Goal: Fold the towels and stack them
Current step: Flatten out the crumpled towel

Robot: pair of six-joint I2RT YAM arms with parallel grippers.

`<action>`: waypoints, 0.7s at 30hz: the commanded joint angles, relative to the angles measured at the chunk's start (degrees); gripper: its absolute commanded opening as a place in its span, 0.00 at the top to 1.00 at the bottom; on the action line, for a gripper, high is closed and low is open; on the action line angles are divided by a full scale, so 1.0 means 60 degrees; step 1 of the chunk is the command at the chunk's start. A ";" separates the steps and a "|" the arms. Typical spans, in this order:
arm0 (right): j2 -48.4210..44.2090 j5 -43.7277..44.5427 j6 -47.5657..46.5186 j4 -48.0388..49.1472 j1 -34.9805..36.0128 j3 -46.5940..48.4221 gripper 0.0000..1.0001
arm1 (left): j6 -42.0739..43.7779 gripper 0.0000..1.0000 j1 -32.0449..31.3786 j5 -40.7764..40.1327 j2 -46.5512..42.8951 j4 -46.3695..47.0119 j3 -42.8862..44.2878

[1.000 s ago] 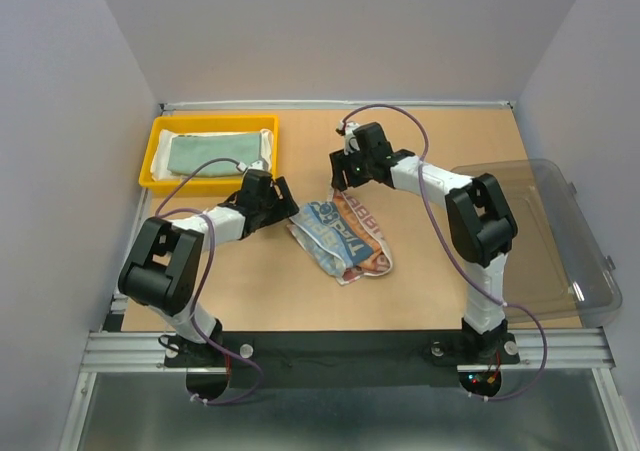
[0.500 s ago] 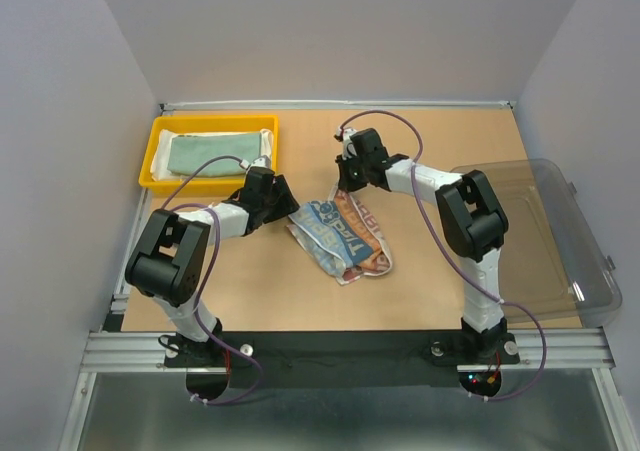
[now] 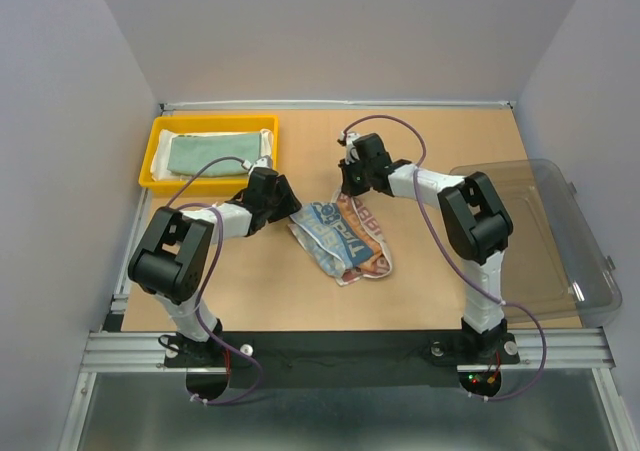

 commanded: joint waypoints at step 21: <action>-0.0443 0.0425 0.0717 0.1112 -0.0379 -0.1190 0.99 | -0.0332 0.52 -0.0268 -0.0124 0.0804 -0.0680 -0.0178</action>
